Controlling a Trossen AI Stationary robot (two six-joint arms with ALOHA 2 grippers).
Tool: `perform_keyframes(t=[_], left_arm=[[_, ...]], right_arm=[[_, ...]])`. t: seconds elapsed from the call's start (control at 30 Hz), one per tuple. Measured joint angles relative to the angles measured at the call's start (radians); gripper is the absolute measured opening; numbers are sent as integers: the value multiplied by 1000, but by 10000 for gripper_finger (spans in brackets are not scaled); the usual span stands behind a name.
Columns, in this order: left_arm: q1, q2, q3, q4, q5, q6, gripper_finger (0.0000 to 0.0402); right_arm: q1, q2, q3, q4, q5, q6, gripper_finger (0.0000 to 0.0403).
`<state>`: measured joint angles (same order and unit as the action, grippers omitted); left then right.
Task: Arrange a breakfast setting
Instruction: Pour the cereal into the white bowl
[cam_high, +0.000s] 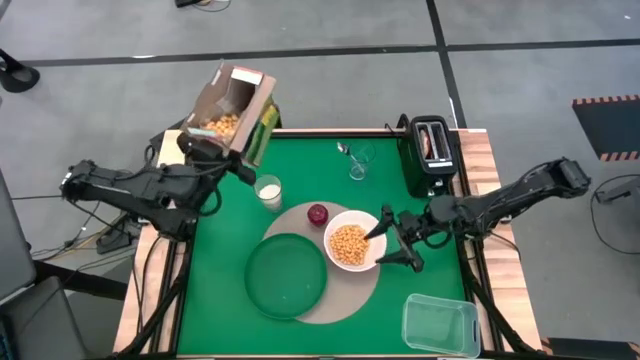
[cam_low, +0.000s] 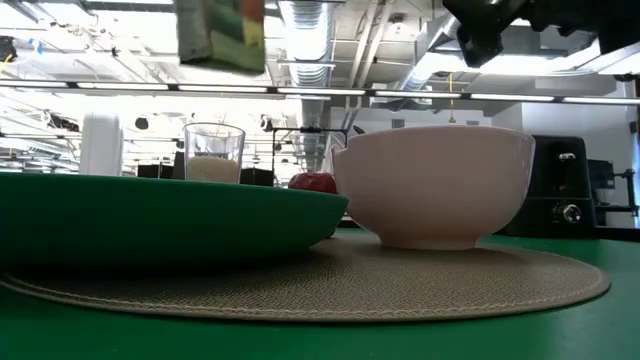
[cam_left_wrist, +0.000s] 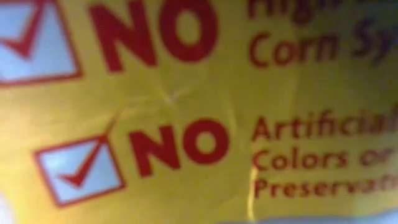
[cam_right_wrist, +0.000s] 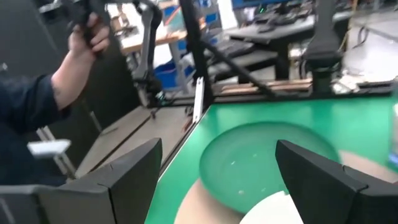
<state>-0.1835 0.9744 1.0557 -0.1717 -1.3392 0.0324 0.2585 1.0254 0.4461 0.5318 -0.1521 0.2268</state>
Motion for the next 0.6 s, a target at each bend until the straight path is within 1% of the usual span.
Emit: perform_keyframes(t=[0.13, 0.33, 0.47, 0.6], left_arm=[[85, -18, 0, -217, 9, -185, 117], [202, -19, -3, -479, 75, -416, 117], [253, -25, -59, -565, 94, -523, 117], [310, -42, -138, -570, 133, -602, 118]], right_arm=[[44, 43, 0, 1, 0, 0, 341], [97, 100, 0, 11, 1, -14, 341], [118, 127, 0, 25, 31, -15, 341], [129, 128, -1, 32, 34, -16, 341]])
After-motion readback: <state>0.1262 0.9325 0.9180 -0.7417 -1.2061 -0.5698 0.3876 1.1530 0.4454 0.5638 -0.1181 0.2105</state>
